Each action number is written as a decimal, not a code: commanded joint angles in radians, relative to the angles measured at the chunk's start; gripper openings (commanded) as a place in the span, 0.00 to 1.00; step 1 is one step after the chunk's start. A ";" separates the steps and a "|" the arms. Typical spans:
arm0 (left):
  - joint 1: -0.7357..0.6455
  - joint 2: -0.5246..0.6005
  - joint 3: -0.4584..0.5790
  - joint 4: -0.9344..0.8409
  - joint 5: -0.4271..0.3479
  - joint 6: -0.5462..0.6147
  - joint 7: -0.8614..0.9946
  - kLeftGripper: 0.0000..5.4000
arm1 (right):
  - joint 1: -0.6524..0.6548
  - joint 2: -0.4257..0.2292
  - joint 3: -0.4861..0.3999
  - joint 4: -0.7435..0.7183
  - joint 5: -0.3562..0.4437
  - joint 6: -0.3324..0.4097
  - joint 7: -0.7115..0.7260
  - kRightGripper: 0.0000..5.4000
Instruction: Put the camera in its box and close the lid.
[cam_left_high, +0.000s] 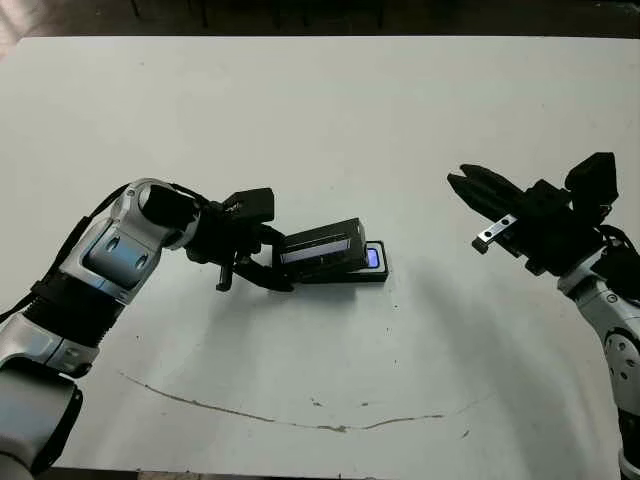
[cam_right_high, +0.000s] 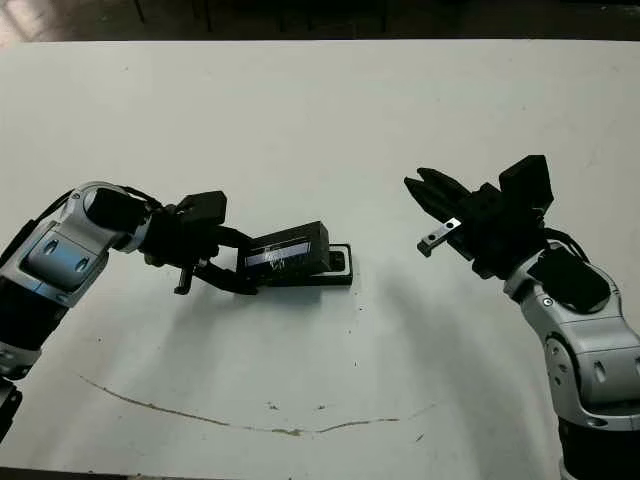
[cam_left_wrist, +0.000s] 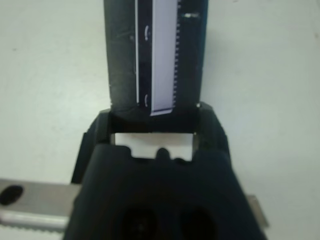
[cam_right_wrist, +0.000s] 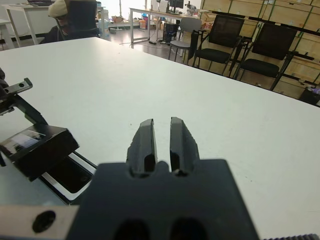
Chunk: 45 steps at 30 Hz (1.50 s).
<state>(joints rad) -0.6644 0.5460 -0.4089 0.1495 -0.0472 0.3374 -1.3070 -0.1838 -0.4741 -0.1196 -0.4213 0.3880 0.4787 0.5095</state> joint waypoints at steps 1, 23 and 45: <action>0.013 0.013 -0.004 -0.012 0.009 0.019 0.008 0.26 | 0.015 -0.012 0.005 0.005 -0.008 0.008 0.000 0.00; -0.029 -0.034 -0.096 -0.010 0.114 0.112 0.089 0.26 | 0.032 -0.004 0.002 0.011 0.000 -0.024 0.007 0.00; -0.074 -0.104 -0.140 -0.016 0.064 0.338 0.082 0.26 | 0.039 0.001 0.006 -0.026 0.013 -0.005 -0.015 0.00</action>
<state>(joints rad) -0.7667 0.4577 -0.5273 0.1051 0.0258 0.6333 -1.2250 -0.1658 -0.4715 -0.1177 -0.4419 0.3985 0.4588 0.4972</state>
